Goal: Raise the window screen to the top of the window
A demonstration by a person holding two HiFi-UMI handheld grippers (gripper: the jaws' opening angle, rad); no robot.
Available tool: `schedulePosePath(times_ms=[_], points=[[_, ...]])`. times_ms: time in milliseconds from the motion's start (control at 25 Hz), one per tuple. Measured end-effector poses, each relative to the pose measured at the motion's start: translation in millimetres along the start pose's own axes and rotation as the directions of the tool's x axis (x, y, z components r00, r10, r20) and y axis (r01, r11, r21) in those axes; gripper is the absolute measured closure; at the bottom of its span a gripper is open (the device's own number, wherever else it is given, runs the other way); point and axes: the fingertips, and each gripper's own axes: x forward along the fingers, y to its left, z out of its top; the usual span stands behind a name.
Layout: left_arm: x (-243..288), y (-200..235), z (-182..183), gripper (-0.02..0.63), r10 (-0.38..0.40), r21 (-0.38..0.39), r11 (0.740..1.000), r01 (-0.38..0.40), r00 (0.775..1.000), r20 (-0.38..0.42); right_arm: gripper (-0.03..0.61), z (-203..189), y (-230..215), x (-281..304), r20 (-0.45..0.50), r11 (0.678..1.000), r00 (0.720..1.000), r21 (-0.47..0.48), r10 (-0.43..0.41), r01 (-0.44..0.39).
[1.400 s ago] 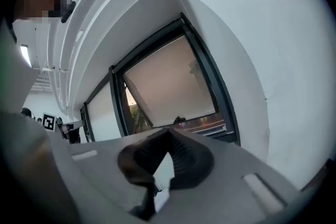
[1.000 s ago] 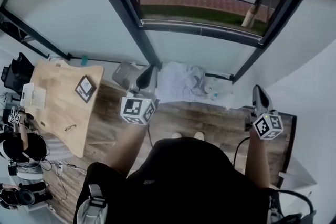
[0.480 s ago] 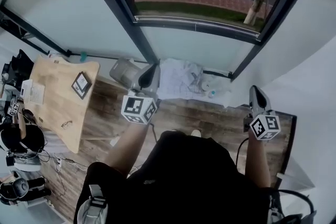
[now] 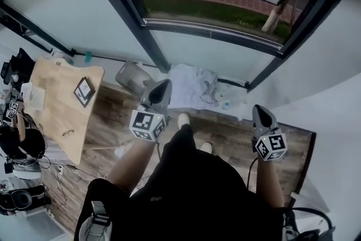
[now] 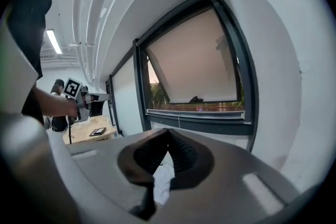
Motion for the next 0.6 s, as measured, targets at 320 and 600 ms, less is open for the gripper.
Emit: schedulePosePath(times_ms=[320,600], points=[[88,68,-5,0.607,-0.066,0.035,0.997,0.066,0.998,-0.023,0.580,24,-33,81,0.014,0.996,0.997,0.053,-0.075,0.074],[174,112,-10,0.607,-0.158,0.017,0.987,0.159,0.987,-0.041,0.580,44,-47,161,-0.030,0.989,0.991,0.060,-0.133,0.135]])
